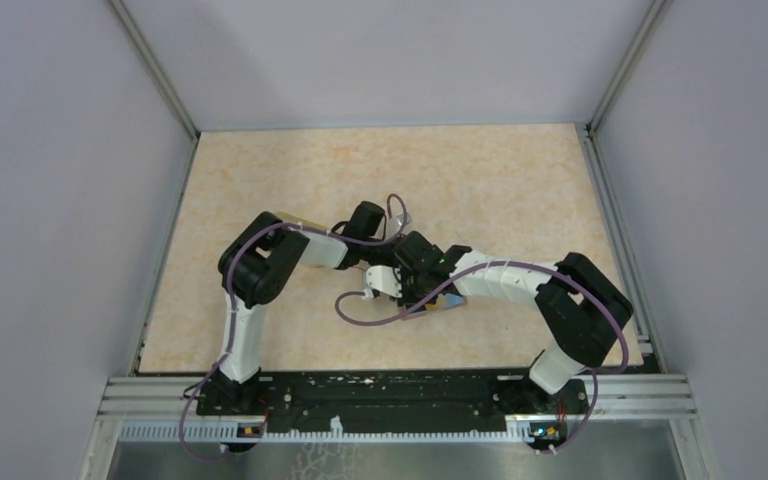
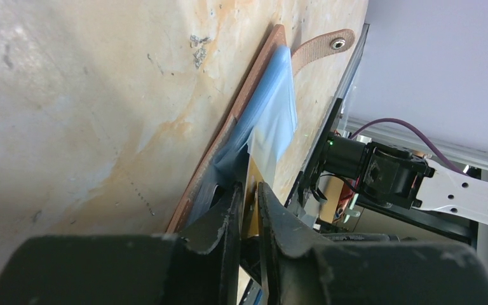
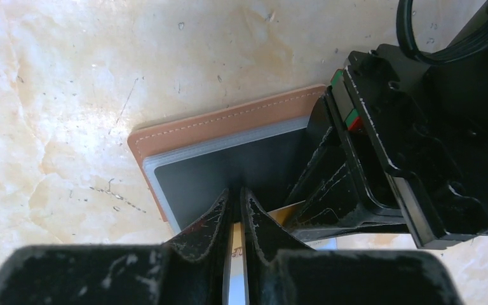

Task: Put the credit cards into the card holder
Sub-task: Insert the credit card into the card holder.

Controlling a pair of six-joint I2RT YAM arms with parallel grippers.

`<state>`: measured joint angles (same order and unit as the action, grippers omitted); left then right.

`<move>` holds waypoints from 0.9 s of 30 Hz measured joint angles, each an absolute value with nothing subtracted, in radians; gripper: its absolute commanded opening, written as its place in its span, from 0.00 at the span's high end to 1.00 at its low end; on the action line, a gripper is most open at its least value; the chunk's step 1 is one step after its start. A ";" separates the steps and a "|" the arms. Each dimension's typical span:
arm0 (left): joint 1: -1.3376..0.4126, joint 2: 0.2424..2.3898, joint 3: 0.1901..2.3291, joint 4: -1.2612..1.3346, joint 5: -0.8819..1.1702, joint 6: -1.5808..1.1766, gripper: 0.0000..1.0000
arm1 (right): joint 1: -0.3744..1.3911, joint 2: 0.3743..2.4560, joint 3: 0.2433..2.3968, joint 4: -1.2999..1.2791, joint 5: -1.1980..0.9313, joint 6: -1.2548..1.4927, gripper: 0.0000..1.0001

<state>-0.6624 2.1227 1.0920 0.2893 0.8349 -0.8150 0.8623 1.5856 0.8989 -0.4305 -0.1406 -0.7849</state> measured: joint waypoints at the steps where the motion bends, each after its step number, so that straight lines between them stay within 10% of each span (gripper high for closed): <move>1: -0.662 2.123 1.092 0.289 0.835 -0.814 0.77 | 0.862 1.586 0.899 -0.434 -0.133 -0.790 0.91; 27: -0.666 2.121 1.084 0.320 0.835 -0.810 0.72 | 0.776 1.603 0.926 -0.546 -0.093 -0.828 0.91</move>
<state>-0.6659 2.1208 1.0836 0.3202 0.8352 -0.8101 0.7757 1.6028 0.9264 -0.5457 -0.0925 -0.8276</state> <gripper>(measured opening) 0.260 0.076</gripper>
